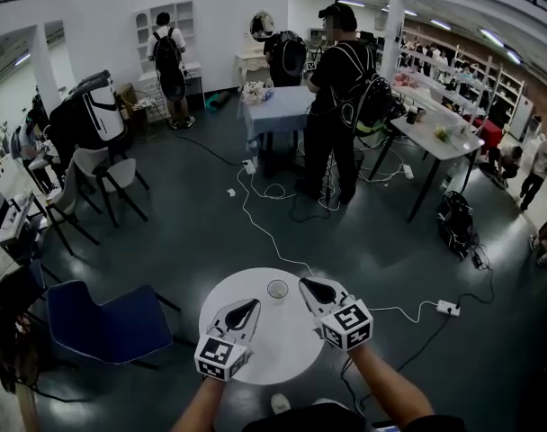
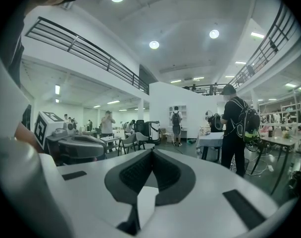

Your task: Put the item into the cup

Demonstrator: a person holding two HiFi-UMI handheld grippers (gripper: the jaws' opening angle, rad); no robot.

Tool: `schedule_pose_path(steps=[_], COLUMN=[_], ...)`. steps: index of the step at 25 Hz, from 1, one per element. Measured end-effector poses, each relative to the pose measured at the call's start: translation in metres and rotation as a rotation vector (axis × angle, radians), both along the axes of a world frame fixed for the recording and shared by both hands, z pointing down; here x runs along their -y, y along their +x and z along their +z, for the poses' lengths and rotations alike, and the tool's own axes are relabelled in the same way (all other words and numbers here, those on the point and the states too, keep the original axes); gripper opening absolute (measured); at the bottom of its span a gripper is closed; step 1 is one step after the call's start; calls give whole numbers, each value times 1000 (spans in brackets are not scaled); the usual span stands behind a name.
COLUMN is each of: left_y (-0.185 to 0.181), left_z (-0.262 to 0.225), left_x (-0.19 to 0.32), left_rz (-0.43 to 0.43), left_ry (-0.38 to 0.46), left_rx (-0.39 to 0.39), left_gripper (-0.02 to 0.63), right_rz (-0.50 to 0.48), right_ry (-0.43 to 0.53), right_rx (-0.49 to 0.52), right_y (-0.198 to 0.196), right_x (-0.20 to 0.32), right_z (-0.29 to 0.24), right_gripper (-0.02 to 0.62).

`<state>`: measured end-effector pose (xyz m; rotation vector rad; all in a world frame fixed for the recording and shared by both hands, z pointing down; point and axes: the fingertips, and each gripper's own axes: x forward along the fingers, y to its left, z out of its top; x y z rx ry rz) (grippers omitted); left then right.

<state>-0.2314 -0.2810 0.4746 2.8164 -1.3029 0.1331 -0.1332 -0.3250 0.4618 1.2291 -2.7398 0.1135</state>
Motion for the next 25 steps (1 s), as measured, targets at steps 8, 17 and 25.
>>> schedule_pose_path(steps=[8, 17, 25], left_y=[1, 21, 56], left_z=[-14, -23, -35], left_x=[-4, -19, -49], left_rz=[-19, -37, -58], left_ry=[-5, 15, 27], left_rx=[-5, -11, -1], left_gripper=[15, 17, 17], right_rz=[-1, -9, -24], right_ry=[1, 2, 14], right_rx=[6, 7, 23], right_y=[6, 30, 65], right_x=[-6, -20, -50], right_z=[-14, -19, -29], right_gripper=[17, 17, 17])
